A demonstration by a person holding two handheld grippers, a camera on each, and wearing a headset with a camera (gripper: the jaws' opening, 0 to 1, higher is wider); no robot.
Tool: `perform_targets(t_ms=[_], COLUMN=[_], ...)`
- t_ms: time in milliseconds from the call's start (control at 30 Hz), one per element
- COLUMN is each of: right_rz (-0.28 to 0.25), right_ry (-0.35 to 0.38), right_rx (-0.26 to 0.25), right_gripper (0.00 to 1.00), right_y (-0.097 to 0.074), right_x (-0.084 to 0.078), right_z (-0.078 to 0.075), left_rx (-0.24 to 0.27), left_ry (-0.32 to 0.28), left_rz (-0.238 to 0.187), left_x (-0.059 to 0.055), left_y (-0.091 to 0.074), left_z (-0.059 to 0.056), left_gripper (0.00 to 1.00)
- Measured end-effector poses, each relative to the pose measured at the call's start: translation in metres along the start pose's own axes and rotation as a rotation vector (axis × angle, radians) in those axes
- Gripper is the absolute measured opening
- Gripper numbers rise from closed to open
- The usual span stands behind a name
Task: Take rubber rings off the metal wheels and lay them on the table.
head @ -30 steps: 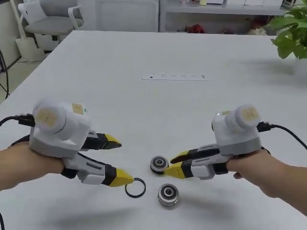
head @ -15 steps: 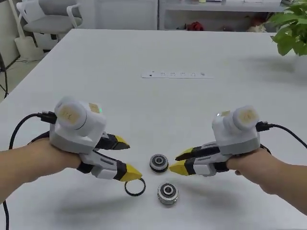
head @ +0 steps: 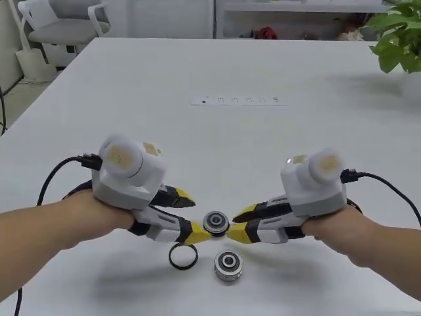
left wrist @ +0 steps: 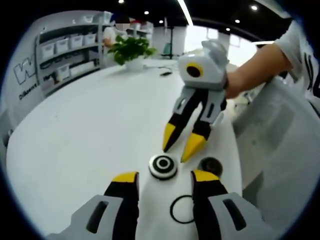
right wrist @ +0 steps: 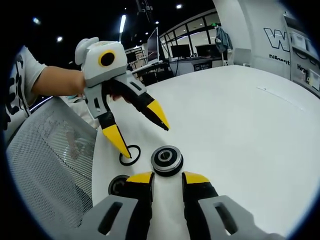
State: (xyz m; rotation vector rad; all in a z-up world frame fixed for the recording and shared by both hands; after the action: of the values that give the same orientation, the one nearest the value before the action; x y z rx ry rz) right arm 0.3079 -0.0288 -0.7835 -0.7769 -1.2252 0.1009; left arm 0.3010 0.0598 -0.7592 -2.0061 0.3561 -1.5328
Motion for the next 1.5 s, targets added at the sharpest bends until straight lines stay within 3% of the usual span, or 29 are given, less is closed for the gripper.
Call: perform_targets(t_ms=[533,800,900,933,1100,1400,1500], right_rz=[-0.007,-0.013,-0.013,-0.015,-0.023,-0.027,-0.027], right_ry=[-0.001,0.007,0.005,0.007,0.001,-0.016,-0.02], right_rx=[0.002,0.001,0.001,0.002,-0.001,-0.005,-0.006], right_gripper=[0.2,0.2,0.2,0.2,0.22,0.24,0.24], right_y=[0.004,0.003,0.003,0.003,0.004,0.008,0.008], right_x=[0.0,-0.001,-0.001,-0.001,0.001,0.002,0.001], right_z=[0.002,0.002,0.002,0.003,0.004,0.005,0.005], left_rx=[0.001,0.018,0.028,0.027,0.035,0.045,0.048], left_ry=[0.011,0.024,0.028,0.048,0.04,-0.012,0.026], left_rz=[-0.01,0.006,0.033,0.017,0.011,-0.015,-0.001], left_x=[0.008,0.008,0.003,0.006,0.005,0.004,0.004], left_y=[0.018,0.024,0.025,0.025,0.024,0.024,0.025], left_z=[-0.002,0.0,0.001,0.002,0.001,0.002,0.0], left_gripper=[0.24,0.21,0.2,0.2,0.2,0.14,0.14])
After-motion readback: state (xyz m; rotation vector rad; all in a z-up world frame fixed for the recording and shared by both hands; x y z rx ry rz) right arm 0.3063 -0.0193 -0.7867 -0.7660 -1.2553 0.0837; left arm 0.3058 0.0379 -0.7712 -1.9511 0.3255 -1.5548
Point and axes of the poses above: the centre of the closed fingertips' face, and the gripper's own axes: y roughly forward along the fingers, z roughly to its left, x roughly out of its top, the point moved 4 cm from there along -y, roughly backward along the fingers, and after that the axes turned 10 degrees about -x, right-handed, at the moved point
